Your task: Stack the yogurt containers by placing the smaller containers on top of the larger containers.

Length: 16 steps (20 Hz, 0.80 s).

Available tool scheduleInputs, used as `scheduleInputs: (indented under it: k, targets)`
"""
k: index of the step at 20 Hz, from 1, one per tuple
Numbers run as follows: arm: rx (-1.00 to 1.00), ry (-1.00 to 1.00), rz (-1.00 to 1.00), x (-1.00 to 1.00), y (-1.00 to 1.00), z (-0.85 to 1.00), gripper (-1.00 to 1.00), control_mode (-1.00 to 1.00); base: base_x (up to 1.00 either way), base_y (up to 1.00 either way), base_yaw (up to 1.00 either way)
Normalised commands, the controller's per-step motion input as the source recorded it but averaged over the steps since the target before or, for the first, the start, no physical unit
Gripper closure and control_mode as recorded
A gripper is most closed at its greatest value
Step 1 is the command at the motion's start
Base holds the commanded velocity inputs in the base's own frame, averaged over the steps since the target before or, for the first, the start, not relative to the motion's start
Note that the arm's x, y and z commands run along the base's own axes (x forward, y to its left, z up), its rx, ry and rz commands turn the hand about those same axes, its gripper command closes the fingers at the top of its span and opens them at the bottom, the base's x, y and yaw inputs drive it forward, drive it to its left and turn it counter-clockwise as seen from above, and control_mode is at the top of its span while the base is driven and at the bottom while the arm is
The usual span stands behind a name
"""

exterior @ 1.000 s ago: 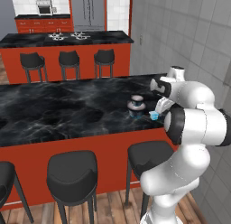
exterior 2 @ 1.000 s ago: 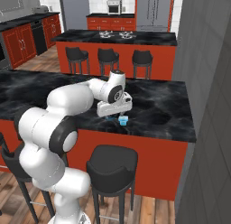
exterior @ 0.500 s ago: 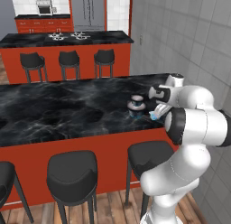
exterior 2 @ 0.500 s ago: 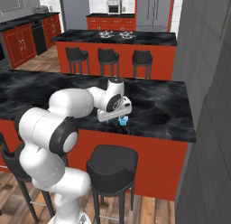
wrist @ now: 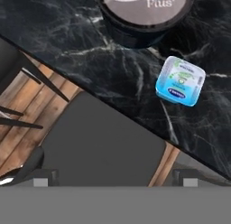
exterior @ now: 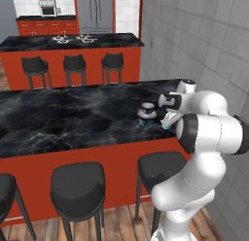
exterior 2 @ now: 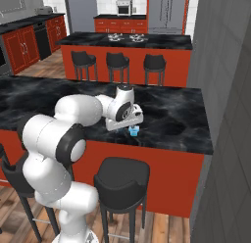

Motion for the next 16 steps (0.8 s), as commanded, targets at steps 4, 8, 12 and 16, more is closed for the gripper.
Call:
scheduleInputs:
  k: [4, 8, 12, 16]
  targets:
    - [0.0, 0.0, -0.01, 0.23, 0.0, 0.0, -1.0, -1.0, 0.0, 0.0, 0.0]
    - [0.0, 0.0, -0.03, 0.13, 0.0, 0.0, -1.0, -1.0, 0.0, 0.0, 0.0]
    - [0.01, 0.0, -0.07, 0.08, -0.04, 0.0, -1.0, -1.0, 0.0, 0.0, 0.0]
    - [0.01, 0.0, -0.06, 0.08, 0.0, 0.0, -1.0, -1.0, 0.0, 0.0, 0.0]
